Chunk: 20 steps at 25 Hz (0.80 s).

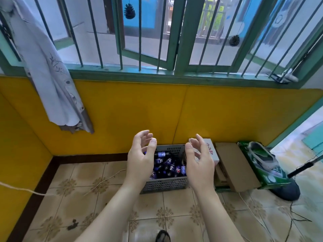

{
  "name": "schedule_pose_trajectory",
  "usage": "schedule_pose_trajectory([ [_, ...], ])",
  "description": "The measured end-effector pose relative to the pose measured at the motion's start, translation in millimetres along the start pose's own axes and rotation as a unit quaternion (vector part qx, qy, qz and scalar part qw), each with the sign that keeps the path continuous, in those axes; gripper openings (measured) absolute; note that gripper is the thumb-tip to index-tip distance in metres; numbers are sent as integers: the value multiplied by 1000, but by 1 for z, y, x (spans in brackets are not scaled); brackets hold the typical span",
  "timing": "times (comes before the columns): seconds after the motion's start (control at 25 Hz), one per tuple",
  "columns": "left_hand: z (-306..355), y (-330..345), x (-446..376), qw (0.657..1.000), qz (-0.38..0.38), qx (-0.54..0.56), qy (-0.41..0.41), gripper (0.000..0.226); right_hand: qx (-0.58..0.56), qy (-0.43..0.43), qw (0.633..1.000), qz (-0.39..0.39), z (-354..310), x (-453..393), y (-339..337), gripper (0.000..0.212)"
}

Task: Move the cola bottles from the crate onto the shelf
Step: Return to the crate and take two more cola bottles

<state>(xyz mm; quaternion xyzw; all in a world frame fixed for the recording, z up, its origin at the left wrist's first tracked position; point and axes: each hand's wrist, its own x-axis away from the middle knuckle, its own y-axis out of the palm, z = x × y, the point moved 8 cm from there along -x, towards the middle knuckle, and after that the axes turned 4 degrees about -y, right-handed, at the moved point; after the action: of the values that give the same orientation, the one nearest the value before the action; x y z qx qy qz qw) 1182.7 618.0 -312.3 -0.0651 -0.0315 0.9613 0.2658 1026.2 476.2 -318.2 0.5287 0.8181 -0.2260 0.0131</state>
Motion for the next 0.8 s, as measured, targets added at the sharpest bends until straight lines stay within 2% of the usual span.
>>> schedule_pose_trajectory([
  [0.4, -70, 83, -164, 997, 8, -22, -74, 25, 34, 20, 998, -48, 90, -178, 43, 63],
  [0.8, -173, 105, -270, 983, -17, -63, -172, 27, 108, 62, 985, -121, 168, -260, 127, 55],
])
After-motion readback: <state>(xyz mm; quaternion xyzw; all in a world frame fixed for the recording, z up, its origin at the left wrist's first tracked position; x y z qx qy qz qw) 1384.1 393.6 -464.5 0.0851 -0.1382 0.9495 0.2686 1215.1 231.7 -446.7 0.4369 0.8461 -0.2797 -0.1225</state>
